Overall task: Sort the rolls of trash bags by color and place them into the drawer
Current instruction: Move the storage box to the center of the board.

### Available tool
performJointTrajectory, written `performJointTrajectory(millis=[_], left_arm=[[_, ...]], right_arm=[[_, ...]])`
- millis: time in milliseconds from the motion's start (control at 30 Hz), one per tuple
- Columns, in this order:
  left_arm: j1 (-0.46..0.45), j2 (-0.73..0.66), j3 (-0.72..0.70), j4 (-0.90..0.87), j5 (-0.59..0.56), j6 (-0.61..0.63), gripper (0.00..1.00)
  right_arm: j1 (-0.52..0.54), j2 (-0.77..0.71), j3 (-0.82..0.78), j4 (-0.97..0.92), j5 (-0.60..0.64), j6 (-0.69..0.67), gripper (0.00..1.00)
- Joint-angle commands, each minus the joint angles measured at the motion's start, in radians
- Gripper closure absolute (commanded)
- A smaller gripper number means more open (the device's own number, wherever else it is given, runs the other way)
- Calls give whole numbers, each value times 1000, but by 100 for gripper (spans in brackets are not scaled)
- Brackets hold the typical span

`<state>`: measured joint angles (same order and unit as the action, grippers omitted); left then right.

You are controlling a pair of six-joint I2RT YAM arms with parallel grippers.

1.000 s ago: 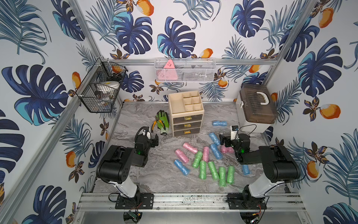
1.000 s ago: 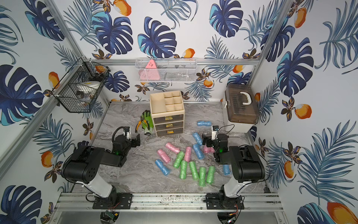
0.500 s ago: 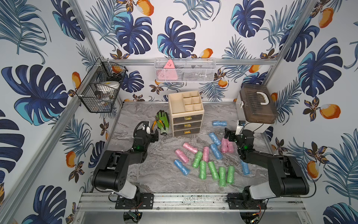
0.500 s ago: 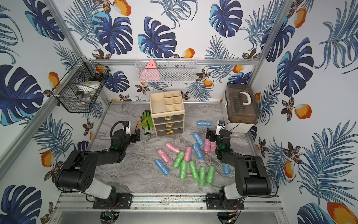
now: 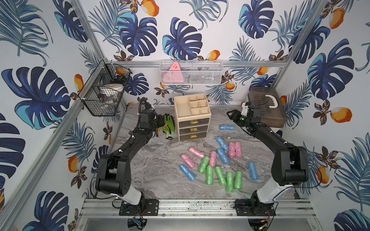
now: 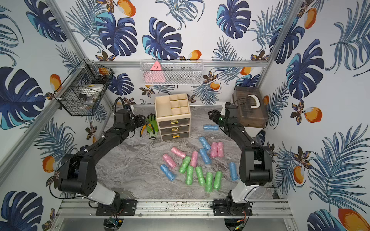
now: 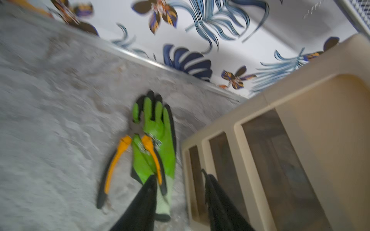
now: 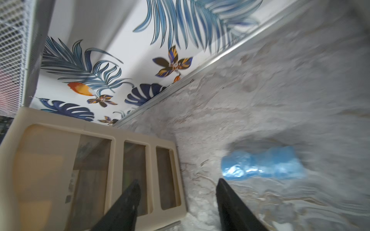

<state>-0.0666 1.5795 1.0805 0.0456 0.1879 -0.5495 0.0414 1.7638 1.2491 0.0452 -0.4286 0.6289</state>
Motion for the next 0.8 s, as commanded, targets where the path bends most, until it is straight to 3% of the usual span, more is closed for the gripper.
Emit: performJointTrajectory(millis=[0, 300, 467, 767], left_arm=[[-2, 17, 8, -56, 194, -160, 64], [-36, 92, -3, 40, 297, -256, 74], [-66, 105, -5, 64, 288, -271, 74], [-106, 48, -41, 62, 255, -268, 74]], right_arm=[[10, 104, 82, -4, -226, 176, 43], [89, 415, 331, 105, -271, 361, 42], [128, 508, 405, 155, -249, 420, 39], [208, 673, 614, 146, -333, 436, 35]])
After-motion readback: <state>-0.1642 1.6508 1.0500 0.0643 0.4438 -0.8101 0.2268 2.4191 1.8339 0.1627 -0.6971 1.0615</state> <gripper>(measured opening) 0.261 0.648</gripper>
